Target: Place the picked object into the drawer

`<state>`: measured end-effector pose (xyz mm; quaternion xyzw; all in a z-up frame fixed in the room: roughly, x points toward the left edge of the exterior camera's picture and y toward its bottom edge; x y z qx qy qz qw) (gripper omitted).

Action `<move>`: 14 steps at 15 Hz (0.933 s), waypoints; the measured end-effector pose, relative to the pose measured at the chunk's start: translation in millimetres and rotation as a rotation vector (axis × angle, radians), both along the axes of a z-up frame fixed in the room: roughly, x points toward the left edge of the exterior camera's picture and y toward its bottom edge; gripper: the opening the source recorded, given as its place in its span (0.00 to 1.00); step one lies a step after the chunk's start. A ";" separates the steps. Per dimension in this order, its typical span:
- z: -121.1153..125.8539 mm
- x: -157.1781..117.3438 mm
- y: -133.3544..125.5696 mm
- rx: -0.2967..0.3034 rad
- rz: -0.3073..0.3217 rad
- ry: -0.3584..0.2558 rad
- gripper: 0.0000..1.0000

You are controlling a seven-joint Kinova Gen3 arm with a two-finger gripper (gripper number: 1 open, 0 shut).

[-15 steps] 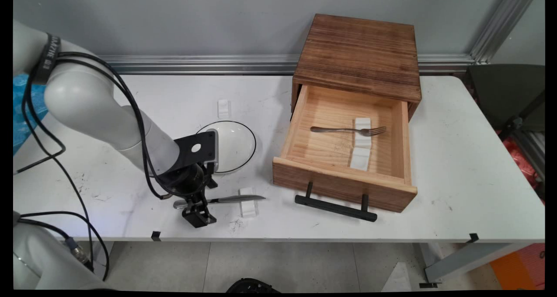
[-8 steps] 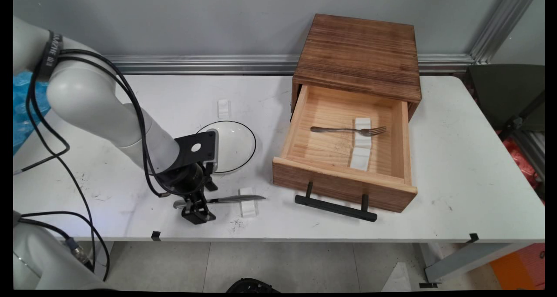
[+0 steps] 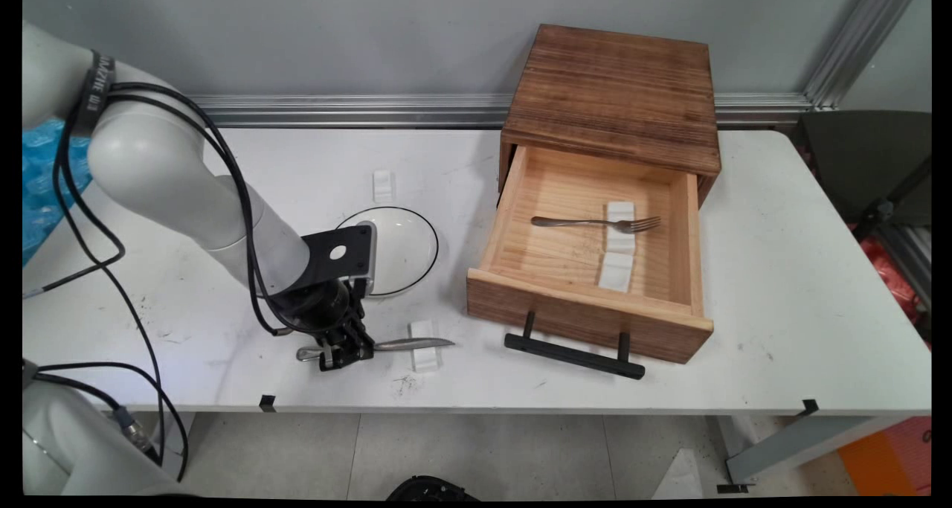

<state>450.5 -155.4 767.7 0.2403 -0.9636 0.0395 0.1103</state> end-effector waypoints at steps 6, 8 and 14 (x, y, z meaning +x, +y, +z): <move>13.3 8.2 -0.9 0.015 0.010 -0.018 0.00; 24.2 11.3 -0.3 0.026 0.009 -0.023 0.00; 78.6 24.0 4.5 0.048 -0.024 -0.023 0.00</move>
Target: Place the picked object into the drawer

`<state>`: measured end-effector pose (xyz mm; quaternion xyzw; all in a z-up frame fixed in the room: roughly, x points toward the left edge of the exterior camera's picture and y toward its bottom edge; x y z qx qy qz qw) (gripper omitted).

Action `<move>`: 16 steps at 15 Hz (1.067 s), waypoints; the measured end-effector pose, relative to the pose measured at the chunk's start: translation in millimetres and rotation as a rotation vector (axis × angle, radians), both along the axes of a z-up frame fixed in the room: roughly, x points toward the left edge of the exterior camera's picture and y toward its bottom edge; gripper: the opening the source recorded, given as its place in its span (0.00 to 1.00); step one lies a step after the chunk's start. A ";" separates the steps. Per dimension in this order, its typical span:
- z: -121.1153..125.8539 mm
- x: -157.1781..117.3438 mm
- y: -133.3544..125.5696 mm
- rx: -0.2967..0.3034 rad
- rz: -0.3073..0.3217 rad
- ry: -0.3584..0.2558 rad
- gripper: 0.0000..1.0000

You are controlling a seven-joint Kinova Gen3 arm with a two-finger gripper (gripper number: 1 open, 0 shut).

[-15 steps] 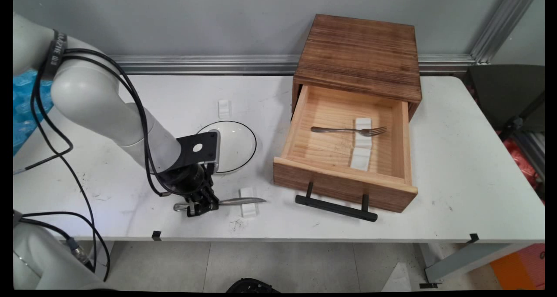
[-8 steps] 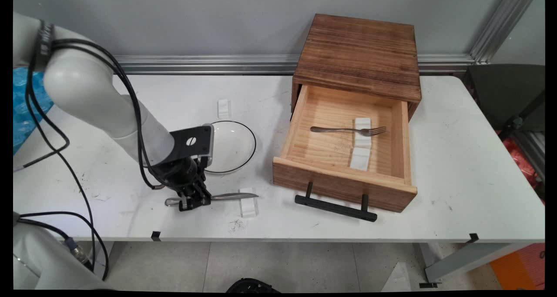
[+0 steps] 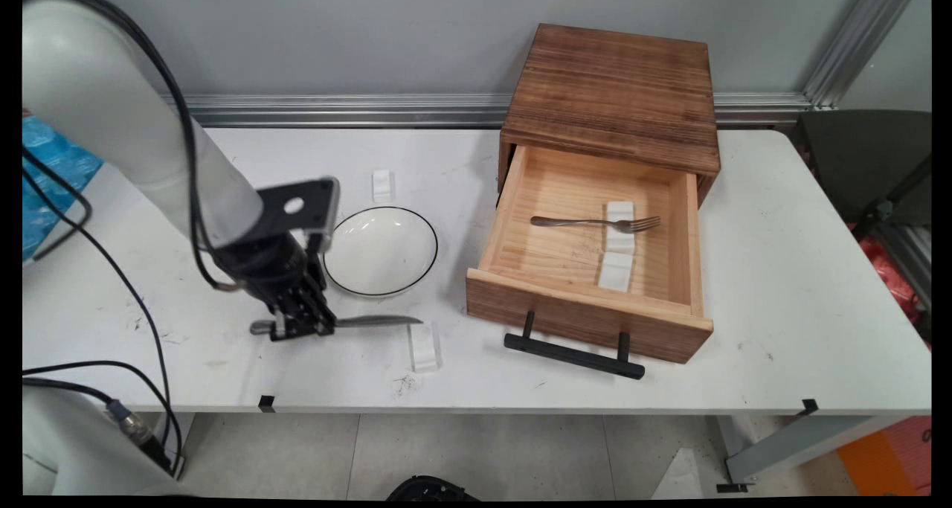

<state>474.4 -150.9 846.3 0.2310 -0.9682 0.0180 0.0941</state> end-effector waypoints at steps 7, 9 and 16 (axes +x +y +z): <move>79.9 17.2 -8.3 -0.022 -0.013 0.005 0.00; 104.5 14.6 -15.5 -0.042 -0.015 0.028 0.00; 147.5 -41.5 -63.9 -0.117 -0.054 0.128 0.00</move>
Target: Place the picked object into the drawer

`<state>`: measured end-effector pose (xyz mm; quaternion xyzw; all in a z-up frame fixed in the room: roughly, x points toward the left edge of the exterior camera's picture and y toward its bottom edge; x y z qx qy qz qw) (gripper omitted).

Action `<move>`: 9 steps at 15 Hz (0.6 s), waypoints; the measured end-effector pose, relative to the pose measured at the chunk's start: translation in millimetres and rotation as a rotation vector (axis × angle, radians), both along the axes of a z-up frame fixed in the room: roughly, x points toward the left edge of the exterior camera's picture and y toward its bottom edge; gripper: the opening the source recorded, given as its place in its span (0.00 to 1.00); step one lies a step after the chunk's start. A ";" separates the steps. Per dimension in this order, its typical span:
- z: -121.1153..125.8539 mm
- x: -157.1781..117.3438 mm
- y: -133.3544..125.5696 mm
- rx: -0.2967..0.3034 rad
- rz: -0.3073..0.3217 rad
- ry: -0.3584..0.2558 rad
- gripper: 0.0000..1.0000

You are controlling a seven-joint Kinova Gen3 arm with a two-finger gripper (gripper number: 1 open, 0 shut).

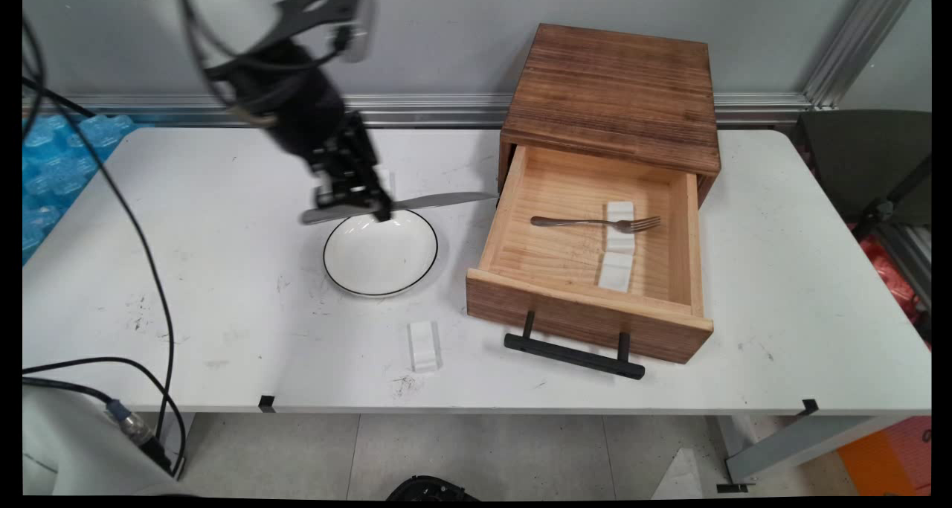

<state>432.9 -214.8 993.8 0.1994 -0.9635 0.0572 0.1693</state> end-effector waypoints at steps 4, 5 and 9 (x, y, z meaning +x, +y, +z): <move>-8.2 -51.2 -32.9 -0.033 -0.054 0.024 0.00; -10.8 -59.3 -37.8 -0.038 -0.063 0.027 0.00; -32.7 -104.0 -65.2 -0.061 -0.111 0.027 0.00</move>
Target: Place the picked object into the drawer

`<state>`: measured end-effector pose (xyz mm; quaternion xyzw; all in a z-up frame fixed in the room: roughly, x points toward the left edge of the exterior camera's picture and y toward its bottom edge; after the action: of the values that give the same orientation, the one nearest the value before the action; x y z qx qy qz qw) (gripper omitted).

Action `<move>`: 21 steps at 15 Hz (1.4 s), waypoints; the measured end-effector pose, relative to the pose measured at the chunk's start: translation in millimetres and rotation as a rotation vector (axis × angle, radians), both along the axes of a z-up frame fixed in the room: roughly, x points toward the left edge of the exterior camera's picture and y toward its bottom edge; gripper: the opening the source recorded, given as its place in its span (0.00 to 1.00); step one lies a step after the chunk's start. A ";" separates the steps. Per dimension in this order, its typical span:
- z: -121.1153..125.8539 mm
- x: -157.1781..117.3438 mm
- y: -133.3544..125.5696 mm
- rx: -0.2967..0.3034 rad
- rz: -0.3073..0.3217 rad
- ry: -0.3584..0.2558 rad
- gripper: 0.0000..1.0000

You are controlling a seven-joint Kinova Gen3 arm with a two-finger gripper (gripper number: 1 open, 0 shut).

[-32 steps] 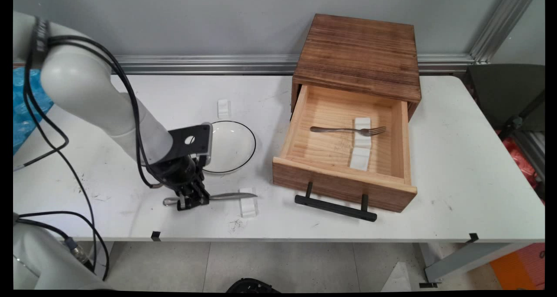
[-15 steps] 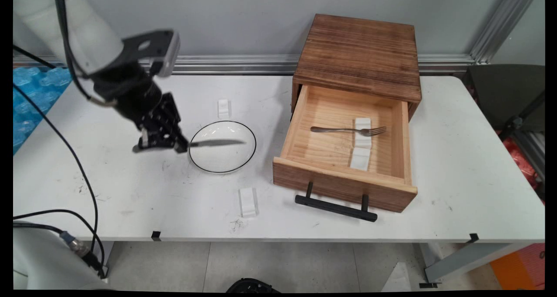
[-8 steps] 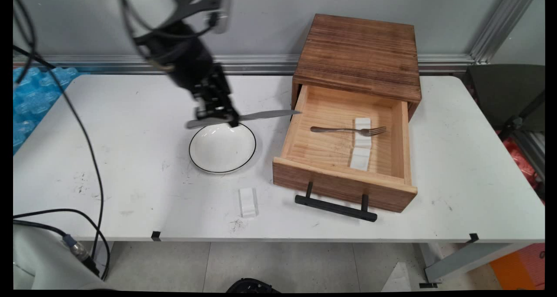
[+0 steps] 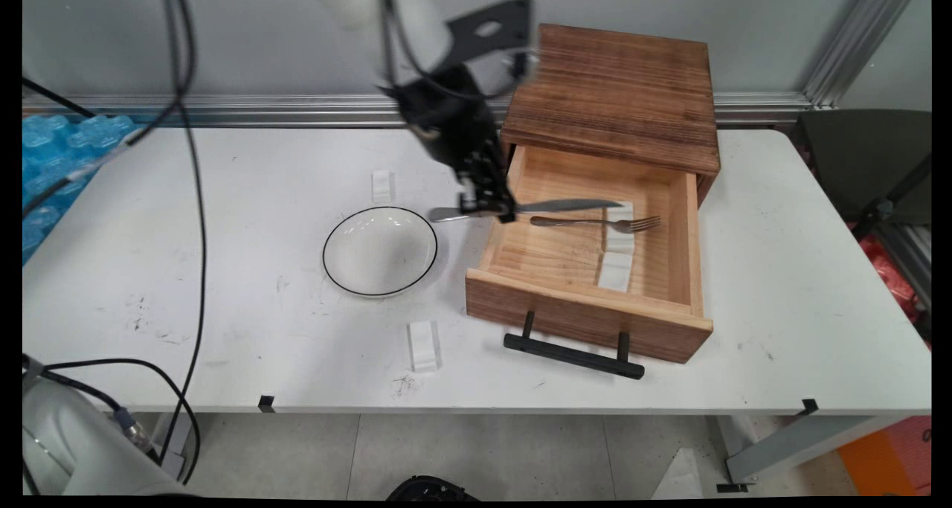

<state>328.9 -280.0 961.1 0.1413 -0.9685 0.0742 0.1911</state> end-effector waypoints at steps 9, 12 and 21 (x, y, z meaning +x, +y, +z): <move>-63.7 -72.5 -51.1 -0.021 -0.056 -0.019 0.00; -83.2 -84.0 -62.2 -0.018 -0.074 -0.024 0.00; -132.9 -103.8 -83.1 0.000 -0.107 -0.025 0.00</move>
<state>225.1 -363.1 828.2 0.0881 -0.9770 0.0655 0.1829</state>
